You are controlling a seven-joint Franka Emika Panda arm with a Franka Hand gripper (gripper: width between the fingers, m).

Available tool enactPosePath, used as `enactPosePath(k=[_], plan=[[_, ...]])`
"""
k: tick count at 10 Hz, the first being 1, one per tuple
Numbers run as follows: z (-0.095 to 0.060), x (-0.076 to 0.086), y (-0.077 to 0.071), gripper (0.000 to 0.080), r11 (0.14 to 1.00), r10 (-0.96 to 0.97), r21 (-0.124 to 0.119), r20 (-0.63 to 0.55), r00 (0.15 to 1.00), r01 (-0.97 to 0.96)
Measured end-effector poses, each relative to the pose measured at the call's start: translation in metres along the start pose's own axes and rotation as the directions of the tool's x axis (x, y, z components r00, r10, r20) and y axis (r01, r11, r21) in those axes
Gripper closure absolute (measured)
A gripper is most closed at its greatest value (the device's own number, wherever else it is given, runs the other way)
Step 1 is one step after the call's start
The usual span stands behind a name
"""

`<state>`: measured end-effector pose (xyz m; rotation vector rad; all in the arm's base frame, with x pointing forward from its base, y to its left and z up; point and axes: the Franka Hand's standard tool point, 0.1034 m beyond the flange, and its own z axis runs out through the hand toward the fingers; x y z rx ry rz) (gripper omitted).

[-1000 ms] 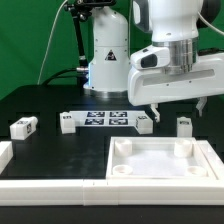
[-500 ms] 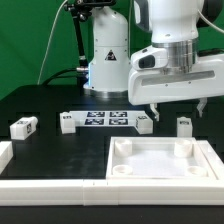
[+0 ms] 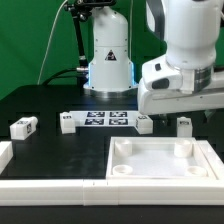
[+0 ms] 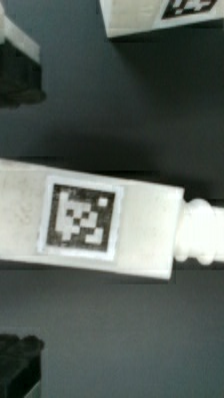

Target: Assemble one leg

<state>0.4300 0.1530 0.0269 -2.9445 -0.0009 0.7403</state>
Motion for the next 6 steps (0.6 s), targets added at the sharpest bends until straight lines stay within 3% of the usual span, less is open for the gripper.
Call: enactPosePath(k=[2, 3, 5, 6], plan=[[0.003, -0.003, 0.001, 0.0150, 0.999, 0.047, -0.015, 0.195, 0.980, -0.045], [0.006, -0.005, 0.005, 0.0150, 0.995, 0.096, -0.034, 0.288, 0.953, -0.090], [0.011, -0.012, 0.016, 0.0150, 0.992, 0.122, -0.054, 0.414, 0.902, -0.110], [0.017, -0.004, 0.017, 0.0150, 0.992, 0.124, -0.049, 0.401, 0.908, -0.114]])
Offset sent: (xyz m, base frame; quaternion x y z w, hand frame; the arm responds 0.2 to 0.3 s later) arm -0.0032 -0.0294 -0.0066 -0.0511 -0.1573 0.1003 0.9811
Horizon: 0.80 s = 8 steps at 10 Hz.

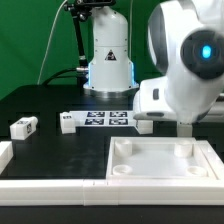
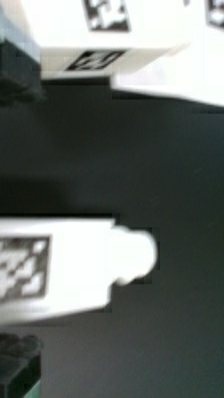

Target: Assemble one leg

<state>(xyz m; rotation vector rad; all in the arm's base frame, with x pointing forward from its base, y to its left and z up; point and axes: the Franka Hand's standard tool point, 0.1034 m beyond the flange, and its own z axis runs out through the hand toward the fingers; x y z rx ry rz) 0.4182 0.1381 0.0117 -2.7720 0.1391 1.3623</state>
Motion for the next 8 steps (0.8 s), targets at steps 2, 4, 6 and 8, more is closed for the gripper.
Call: enactPosePath(k=[2, 4, 6, 8], plan=[[0.0026, -0.0004, -0.0032, 0.0150, 1.000, -0.005, -0.003, -0.001, 1.000, 0.005], [0.0039, -0.0006, -0.0048, 0.0150, 1.000, -0.008, -0.006, 0.000, 1.000, 0.008], [0.0044, -0.0010, -0.0066, 0.0422, 1.000, -0.013, -0.009, 0.000, 1.000, 0.013], [0.0043, -0.0009, -0.0063, 0.0511, 1.000, -0.019, -0.009, 0.000, 1.000, 0.019]])
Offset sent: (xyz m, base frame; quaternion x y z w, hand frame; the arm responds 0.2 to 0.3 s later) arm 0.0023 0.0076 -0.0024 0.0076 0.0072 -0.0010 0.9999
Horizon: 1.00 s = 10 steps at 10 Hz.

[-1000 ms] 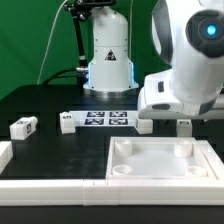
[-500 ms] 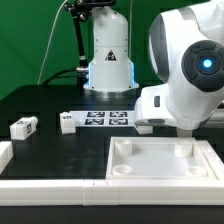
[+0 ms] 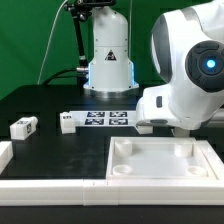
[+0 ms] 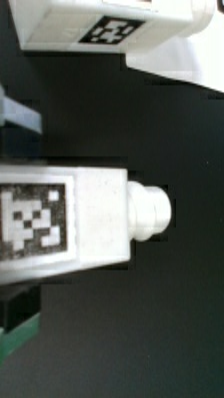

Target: Assemble one leg

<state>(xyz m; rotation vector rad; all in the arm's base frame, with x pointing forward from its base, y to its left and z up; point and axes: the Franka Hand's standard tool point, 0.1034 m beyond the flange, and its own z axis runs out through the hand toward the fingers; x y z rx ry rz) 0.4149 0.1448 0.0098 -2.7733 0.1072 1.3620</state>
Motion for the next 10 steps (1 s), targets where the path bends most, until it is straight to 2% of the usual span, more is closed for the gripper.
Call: enactPosePath(k=[5, 6, 7, 8, 10], plan=[[-0.001, 0.000, 0.001, 0.0511, 1.000, -0.018, 0.001, -0.002, 1.000, 0.018], [-0.010, -0.004, 0.006, 0.0511, 0.996, -0.084, -0.002, -0.008, 0.996, 0.084], [-0.021, -0.015, 0.006, 0.0509, 0.994, -0.111, 0.001, -0.001, 0.994, 0.111], [-0.032, -0.023, 0.011, 0.0509, 0.994, -0.110, 0.009, 0.003, 0.994, 0.110], [-0.057, -0.037, 0.013, 0.0509, 0.994, -0.111, 0.004, -0.048, 0.993, 0.111]])
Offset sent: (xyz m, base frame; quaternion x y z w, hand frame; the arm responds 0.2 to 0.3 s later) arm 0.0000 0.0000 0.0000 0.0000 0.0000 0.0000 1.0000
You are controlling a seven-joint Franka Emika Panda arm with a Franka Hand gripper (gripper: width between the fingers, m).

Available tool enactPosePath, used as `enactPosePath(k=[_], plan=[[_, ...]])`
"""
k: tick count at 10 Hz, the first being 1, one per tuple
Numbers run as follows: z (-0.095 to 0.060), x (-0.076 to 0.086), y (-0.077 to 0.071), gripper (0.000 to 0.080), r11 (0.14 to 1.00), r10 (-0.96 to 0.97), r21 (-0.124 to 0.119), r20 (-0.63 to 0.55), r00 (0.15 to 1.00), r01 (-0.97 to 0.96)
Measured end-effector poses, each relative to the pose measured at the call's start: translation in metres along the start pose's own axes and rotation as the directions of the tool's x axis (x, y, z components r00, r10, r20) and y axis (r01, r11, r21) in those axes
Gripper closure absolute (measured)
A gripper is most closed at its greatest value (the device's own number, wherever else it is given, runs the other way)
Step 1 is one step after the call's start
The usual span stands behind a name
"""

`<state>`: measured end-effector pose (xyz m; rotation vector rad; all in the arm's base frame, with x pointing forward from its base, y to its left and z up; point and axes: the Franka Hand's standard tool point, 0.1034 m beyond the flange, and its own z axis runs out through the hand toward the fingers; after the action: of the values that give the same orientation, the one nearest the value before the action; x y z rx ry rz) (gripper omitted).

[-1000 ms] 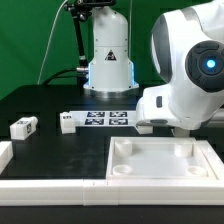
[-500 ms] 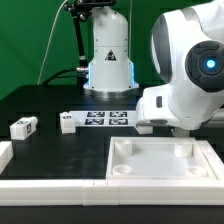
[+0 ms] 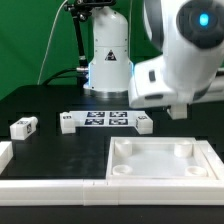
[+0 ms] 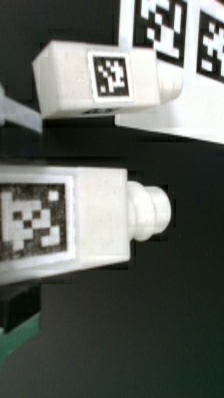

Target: Assemble one leg

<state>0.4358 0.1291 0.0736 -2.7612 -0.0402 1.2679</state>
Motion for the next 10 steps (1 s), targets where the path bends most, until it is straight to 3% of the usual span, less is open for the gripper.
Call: enactPosePath(k=[2, 5, 7, 8, 10], plan=[[0.007, 0.001, 0.001, 0.0509, 1.000, 0.001, -0.001, 0.008, 1.000, -0.001], [-0.003, 0.014, 0.000, 0.0509, 1.000, 0.005, 0.002, -0.246, 0.969, -0.005], [-0.007, 0.020, 0.007, 0.0509, 1.000, -0.031, -0.014, -0.370, 0.929, 0.028], [-0.018, 0.026, 0.007, 0.0509, 0.999, -0.036, -0.020, -0.461, 0.887, 0.030], [-0.033, 0.019, 0.009, 0.0509, 0.998, -0.055, -0.037, -0.579, 0.813, 0.041]])
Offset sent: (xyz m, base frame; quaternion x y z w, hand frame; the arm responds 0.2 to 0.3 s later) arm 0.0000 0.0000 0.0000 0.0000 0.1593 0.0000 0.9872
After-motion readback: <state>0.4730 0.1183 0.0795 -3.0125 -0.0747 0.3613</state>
